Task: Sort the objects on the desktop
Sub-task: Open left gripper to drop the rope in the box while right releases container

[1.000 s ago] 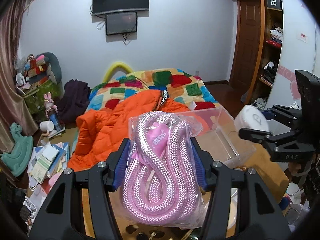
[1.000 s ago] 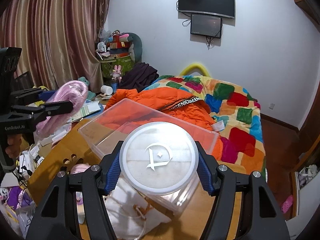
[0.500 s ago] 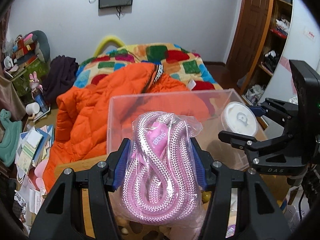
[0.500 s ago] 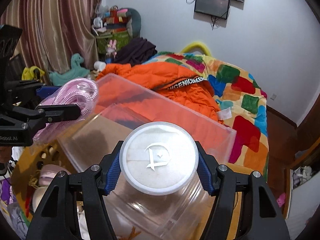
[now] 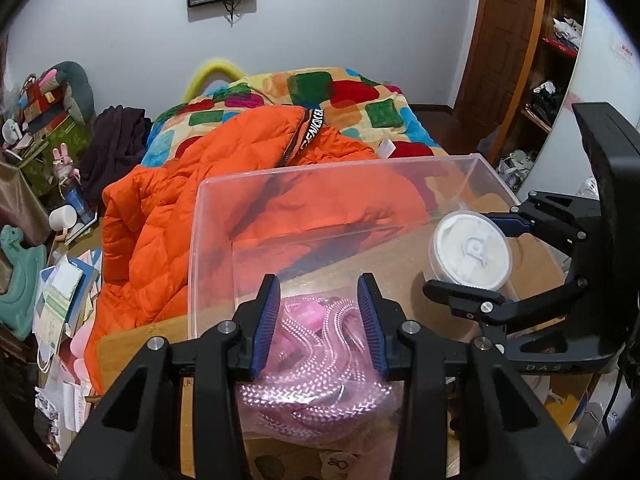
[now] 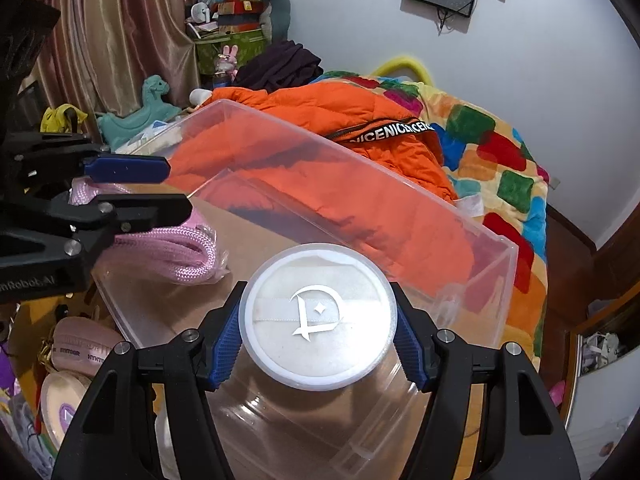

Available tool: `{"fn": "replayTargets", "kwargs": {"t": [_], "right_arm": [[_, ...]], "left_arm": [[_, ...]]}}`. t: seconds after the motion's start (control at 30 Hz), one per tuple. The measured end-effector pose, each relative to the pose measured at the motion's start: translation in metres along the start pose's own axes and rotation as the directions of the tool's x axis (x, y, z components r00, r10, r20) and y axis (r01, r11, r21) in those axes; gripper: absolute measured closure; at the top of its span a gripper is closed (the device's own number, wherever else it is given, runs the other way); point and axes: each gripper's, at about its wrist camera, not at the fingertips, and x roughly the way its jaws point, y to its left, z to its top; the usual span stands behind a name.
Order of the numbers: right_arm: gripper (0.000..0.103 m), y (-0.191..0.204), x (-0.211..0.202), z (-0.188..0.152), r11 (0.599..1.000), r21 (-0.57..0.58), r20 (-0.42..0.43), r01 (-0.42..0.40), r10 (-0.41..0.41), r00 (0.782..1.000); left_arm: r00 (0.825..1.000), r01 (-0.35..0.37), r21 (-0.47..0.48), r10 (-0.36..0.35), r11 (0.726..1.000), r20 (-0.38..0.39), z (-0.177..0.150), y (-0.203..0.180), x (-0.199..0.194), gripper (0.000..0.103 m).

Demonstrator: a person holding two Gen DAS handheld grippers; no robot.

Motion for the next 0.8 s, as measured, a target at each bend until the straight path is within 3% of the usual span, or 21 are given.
{"fn": "replayTargets", "kwargs": {"t": [0.13, 0.23, 0.57, 0.67, 0.8], "right_arm": [[0.041, 0.001, 0.000, 0.000, 1.000, 0.003, 0.005, 0.006, -0.006, 1.000], [0.040, 0.006, -0.004, 0.000, 0.999, -0.021, 0.024, 0.047, -0.047, 0.999], [0.032, 0.017, -0.028, 0.002, 0.995, -0.043, 0.089, 0.094, -0.090, 0.992], [0.022, 0.018, -0.037, -0.002, 0.992, -0.040, 0.111, 0.116, -0.111, 0.988], [0.022, 0.020, -0.053, -0.006, 0.990, -0.044, 0.139, 0.134, -0.127, 0.982]], "left_arm": [[1.000, -0.016, 0.015, 0.016, 1.000, 0.008, 0.000, -0.002, -0.001, 0.060], [1.000, -0.020, 0.014, 0.020, 1.000, 0.014, 0.000, -0.003, -0.003, 0.047], [0.997, -0.058, 0.022, 0.057, 0.998, 0.050, -0.004, -0.006, -0.019, 0.042], [0.996, -0.056, 0.017, 0.055, 0.998, 0.063, -0.005, -0.005, -0.029, 0.041], [0.995, -0.053, 0.017, 0.051, 0.998, 0.083, -0.008, -0.006, -0.045, 0.041]]}}
